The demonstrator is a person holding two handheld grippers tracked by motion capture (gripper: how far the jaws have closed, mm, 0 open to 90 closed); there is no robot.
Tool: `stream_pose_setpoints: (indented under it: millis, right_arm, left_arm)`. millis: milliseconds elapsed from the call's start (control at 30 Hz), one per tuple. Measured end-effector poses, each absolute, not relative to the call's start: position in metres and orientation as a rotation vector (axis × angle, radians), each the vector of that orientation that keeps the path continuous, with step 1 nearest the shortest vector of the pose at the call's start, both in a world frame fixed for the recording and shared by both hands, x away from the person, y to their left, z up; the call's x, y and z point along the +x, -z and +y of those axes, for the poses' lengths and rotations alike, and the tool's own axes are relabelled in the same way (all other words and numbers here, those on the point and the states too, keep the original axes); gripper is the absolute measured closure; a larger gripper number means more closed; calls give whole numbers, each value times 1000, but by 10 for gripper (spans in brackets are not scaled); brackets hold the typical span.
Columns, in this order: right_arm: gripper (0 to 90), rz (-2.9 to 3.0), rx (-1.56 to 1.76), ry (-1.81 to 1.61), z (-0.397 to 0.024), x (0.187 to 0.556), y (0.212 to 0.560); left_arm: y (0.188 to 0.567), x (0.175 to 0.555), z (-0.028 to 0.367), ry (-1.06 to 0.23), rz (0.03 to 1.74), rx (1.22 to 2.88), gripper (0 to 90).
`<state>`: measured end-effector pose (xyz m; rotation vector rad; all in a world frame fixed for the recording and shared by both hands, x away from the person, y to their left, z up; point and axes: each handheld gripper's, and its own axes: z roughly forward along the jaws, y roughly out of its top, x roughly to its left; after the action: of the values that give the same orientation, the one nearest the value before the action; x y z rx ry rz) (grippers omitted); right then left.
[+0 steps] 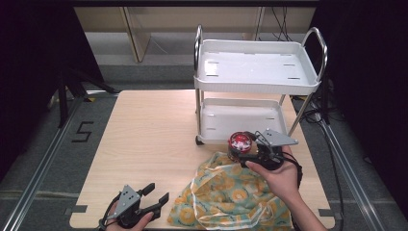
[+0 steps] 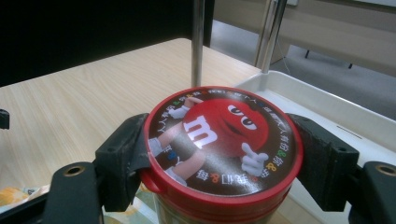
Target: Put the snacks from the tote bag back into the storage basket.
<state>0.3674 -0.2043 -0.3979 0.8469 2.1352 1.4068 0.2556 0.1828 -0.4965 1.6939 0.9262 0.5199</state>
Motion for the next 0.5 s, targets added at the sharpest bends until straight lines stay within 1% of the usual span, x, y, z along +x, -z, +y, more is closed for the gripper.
stream_pose_setpoints:
  millis: [300,500]
  right_arm:
    - [268,2128,831,-1411,-202,371,398]
    - [268,2130,831,-1401,-201,372,396]
  left_arm:
    - [496,256,184,-529,917,1702,352]
    - [496,253,181,-506,969,1671,352]
